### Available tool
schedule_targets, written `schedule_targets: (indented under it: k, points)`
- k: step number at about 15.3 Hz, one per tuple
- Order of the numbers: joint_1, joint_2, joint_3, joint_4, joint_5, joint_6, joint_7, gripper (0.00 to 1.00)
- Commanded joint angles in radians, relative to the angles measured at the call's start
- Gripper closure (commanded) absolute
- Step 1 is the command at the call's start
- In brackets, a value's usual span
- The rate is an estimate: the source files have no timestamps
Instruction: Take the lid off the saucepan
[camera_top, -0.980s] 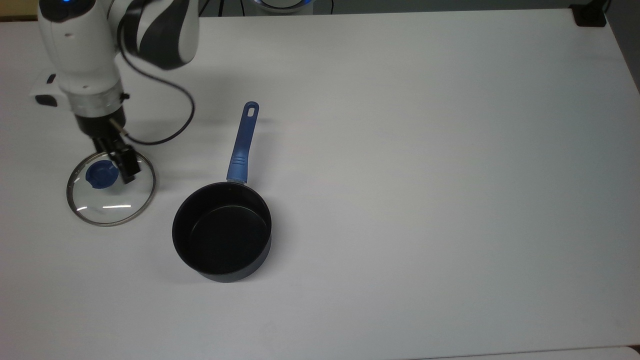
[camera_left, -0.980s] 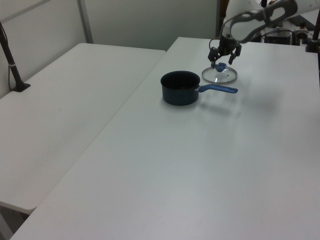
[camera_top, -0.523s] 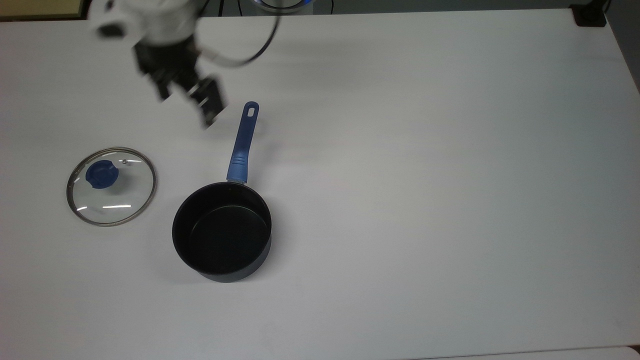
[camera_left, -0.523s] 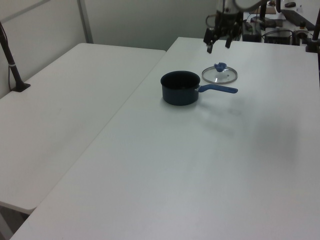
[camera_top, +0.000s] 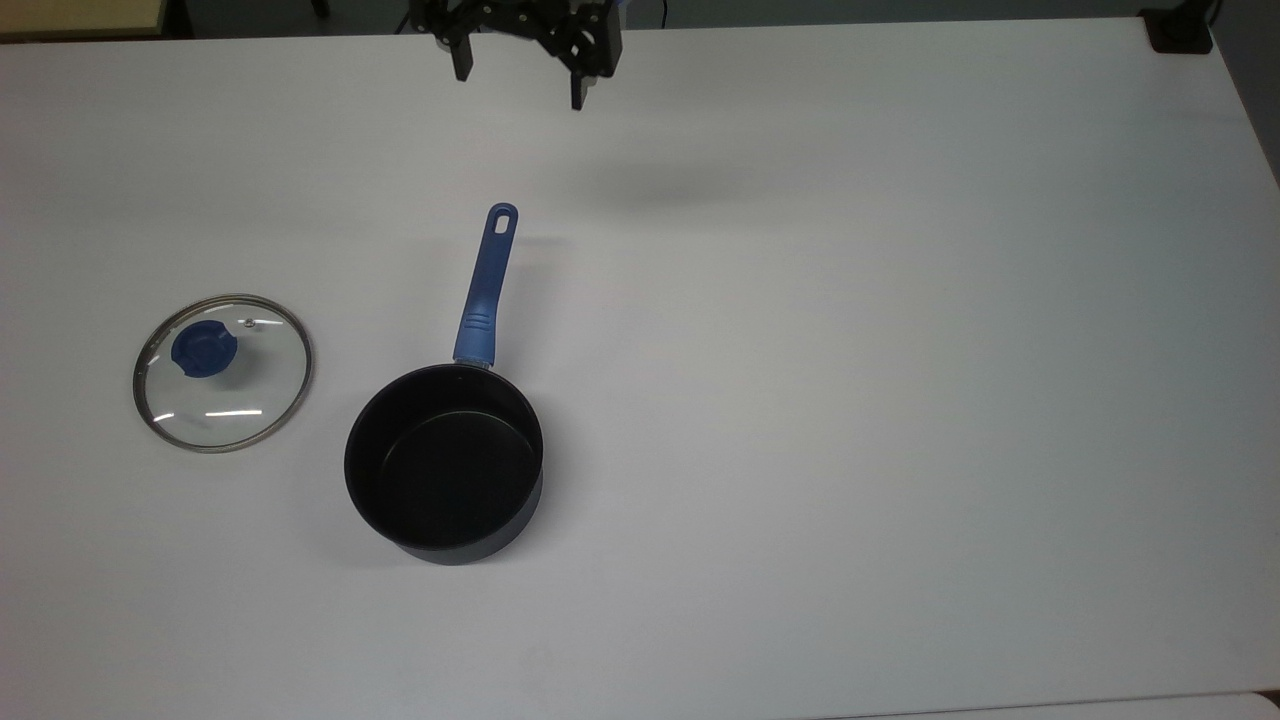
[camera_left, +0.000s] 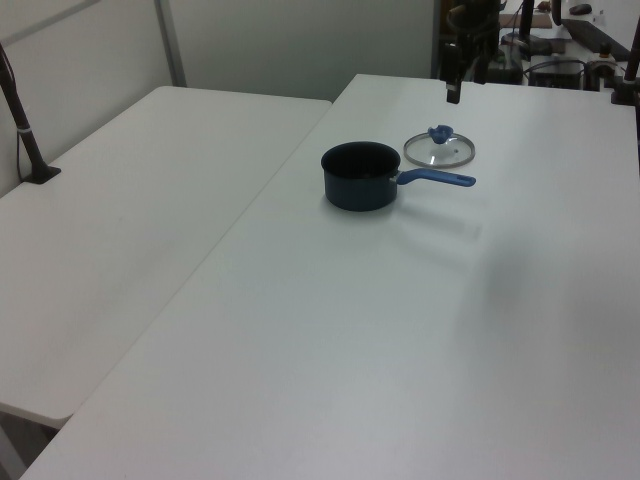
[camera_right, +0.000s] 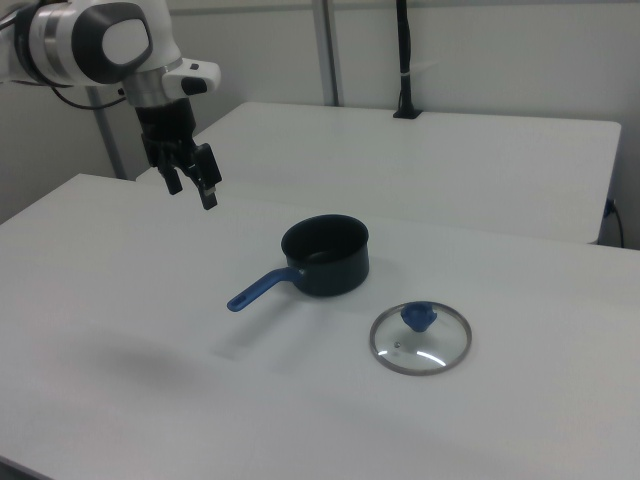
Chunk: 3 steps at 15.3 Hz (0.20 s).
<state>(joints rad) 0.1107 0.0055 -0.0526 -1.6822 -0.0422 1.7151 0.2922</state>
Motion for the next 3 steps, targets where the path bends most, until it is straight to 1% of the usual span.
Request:
schedule_targets:
  k: [1, 3]
  points:
    - [0.006, -0.032, -0.029, -0.004, 0.004, -0.035, -0.08, 0.0]
    - [-0.011, -0.032, -0.035, 0.004, 0.01, -0.04, -0.146, 0.0]
